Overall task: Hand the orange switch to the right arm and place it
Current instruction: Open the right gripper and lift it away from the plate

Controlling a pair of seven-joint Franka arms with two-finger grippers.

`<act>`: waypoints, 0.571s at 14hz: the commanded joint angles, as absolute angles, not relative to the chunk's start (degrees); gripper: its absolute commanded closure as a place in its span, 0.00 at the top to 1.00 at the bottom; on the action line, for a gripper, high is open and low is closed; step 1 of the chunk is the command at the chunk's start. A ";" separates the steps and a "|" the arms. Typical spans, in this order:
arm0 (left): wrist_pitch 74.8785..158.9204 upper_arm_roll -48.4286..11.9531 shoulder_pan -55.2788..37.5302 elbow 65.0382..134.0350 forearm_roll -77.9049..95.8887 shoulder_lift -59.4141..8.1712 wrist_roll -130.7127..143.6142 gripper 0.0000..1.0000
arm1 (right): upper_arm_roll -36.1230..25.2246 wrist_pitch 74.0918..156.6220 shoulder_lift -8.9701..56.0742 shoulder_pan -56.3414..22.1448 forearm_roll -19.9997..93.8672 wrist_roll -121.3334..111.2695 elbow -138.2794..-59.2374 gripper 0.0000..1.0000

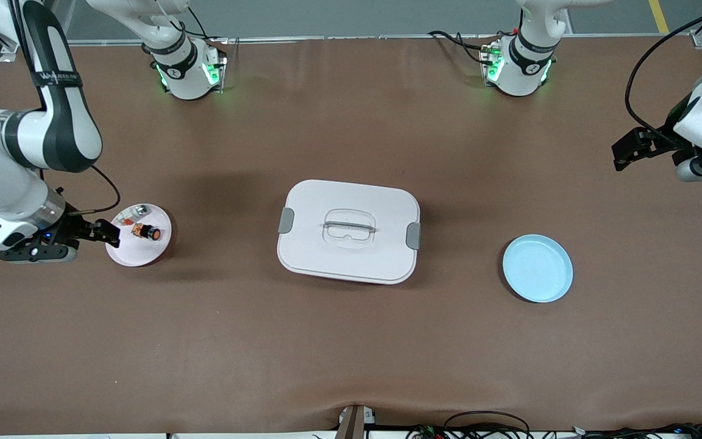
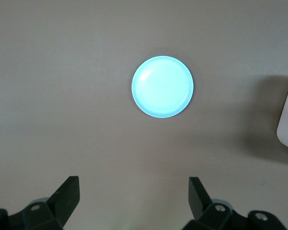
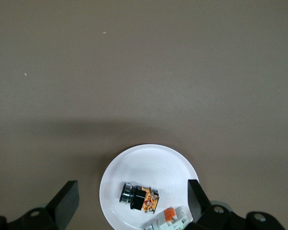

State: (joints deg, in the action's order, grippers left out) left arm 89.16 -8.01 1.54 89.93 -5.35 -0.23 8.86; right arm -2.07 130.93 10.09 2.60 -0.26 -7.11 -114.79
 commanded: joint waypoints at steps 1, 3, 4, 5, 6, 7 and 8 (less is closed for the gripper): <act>89.39 -7.82 1.58 90.62 -4.48 0.70 7.82 1.00 | -2.11 125.53 5.38 1.06 0.53 -3.89 -115.31 1.00; 89.38 -7.82 1.58 90.62 -4.48 0.70 7.82 1.00 | -2.11 121.14 2.21 -0.17 0.53 0.86 -115.05 1.00; 89.38 -7.74 1.58 90.62 -4.48 0.70 7.82 1.00 | -2.11 119.29 0.98 -0.18 0.53 0.97 -114.87 1.00; 89.38 -7.82 1.58 90.62 -4.48 0.70 7.91 1.00 | -2.11 117.88 -0.43 -0.18 0.53 0.97 -114.70 1.00; 89.38 -7.82 1.58 90.62 -4.48 0.70 7.91 1.00 | -2.11 115.95 -1.66 -0.18 0.53 0.88 -114.18 1.00; 89.38 -7.82 1.58 90.62 -4.48 0.70 7.82 1.00 | -2.11 113.32 -2.37 -0.09 0.53 0.79 -112.95 1.00; 89.47 -7.82 1.58 90.53 -4.48 0.70 7.91 1.00 | -2.20 109.90 -2.63 -0.09 0.53 0.79 -111.11 1.00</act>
